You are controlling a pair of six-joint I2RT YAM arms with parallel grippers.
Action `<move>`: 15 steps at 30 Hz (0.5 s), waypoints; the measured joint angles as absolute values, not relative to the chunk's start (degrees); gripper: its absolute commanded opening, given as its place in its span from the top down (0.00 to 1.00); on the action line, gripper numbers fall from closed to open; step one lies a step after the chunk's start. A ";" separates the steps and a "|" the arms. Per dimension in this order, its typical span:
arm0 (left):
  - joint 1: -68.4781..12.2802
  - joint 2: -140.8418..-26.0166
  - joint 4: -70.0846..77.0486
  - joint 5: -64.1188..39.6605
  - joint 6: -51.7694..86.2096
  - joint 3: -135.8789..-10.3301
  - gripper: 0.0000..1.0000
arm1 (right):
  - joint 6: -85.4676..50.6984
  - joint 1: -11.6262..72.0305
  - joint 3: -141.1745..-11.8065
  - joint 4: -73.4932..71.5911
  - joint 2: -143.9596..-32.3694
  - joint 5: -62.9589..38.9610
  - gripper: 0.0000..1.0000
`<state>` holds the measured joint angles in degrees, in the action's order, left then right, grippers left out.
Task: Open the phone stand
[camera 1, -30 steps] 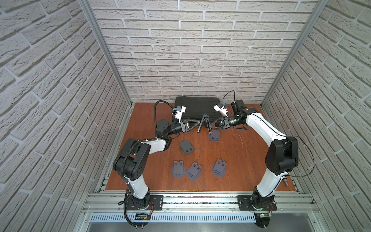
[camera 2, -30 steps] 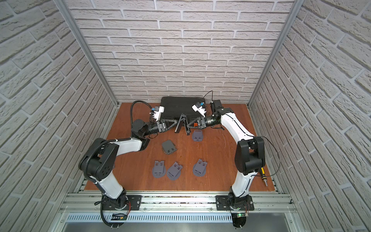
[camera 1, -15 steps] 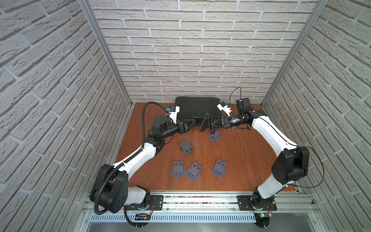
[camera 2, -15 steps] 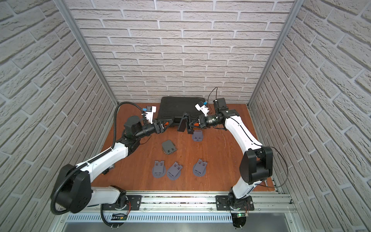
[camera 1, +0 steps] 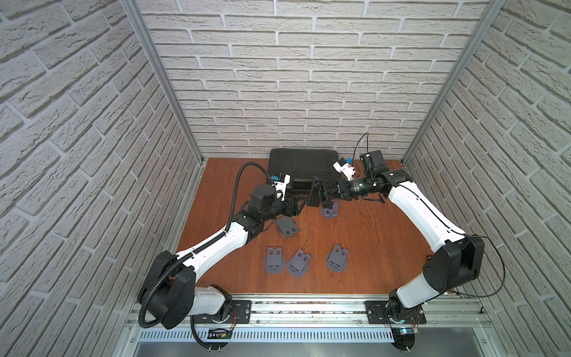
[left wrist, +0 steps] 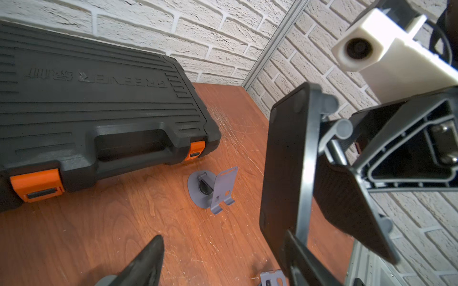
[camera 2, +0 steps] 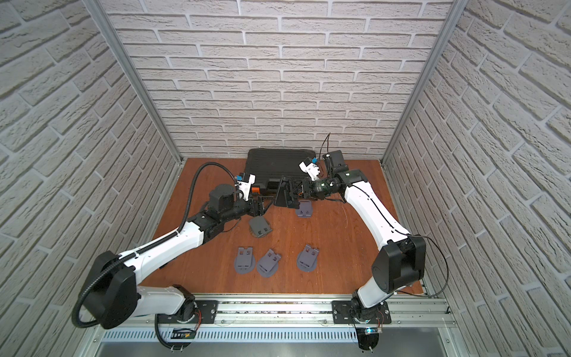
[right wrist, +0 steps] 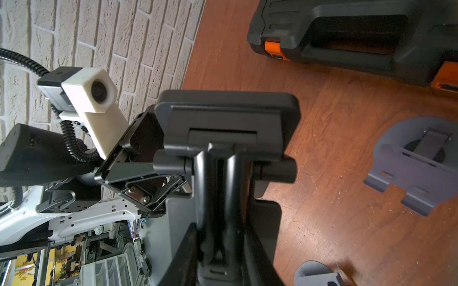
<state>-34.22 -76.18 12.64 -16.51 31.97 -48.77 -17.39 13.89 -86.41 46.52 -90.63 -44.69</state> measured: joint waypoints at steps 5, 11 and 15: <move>-35.07 -76.01 12.10 -15.25 31.31 -48.80 0.24 | -17.47 14.22 -86.41 46.68 -90.63 -42.94 0.94; -35.40 -73.97 11.99 -14.68 30.98 -48.80 0.23 | -17.43 15.27 -86.50 46.70 -90.74 -42.04 0.94; -35.42 -73.87 12.14 -15.79 31.09 -48.80 0.23 | -17.41 15.81 -87.15 46.72 -91.59 -41.71 0.94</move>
